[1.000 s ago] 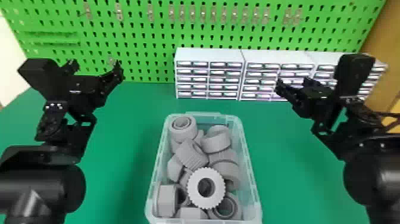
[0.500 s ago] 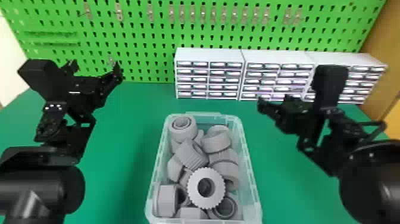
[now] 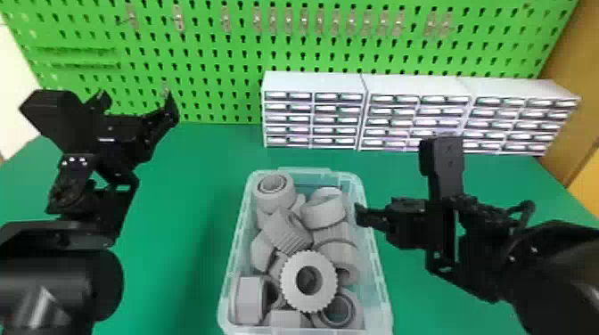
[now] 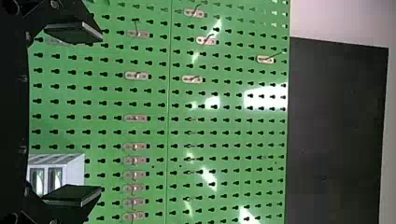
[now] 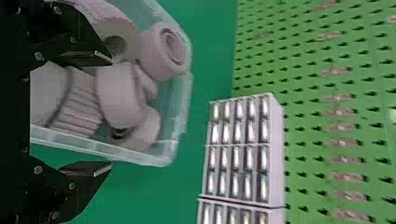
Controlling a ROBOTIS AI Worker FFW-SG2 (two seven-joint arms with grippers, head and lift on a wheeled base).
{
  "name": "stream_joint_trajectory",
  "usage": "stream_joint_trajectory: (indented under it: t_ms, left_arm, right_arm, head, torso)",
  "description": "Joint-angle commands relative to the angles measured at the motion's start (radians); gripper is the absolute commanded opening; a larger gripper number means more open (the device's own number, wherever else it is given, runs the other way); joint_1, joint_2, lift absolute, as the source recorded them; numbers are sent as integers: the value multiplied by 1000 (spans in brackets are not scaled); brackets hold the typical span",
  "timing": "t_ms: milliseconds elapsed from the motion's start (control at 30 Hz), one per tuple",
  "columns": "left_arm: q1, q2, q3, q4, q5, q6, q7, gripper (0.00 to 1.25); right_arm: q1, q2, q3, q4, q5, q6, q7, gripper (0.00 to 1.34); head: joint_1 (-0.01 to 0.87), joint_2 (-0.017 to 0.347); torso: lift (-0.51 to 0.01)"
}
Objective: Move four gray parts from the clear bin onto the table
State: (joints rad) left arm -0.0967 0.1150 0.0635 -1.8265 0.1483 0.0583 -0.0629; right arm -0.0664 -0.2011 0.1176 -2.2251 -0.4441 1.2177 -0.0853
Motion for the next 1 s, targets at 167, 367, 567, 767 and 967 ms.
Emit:
stream_joint_trajectory:
  t_ms: [167, 367, 567, 767, 967]
  left_arm:
    - [-1, 0, -8, 1, -9, 9, 0, 1112]
    - [-1, 0, -13, 0, -13, 18, 0, 1112]
    - [-6, 2, -17, 1, -13, 26, 0, 1112]
    - [-8, 2, -17, 1, -16, 28, 0, 1112]
    - [-8, 2, -21, 1, -16, 29, 0, 1112]
  right_arm:
    - [-73, -80, -19, -21, -205, 283, -90, 868]
    - [-105, -127, 11, 2, -283, 350, -88, 868]
    - [-178, -184, 74, 62, -392, 355, -88, 868]
    - [-214, -213, 123, 94, -435, 355, -88, 868]
    - [-240, -233, 157, 130, -479, 355, -90, 868]
  head:
    - [678, 34]
    - [678, 34]
    - [678, 34]
    - [678, 34]
    - [678, 34]
  torso:
    - [-50]
    - [-50]
    - [-50]
    - [-50]
    - [-50]
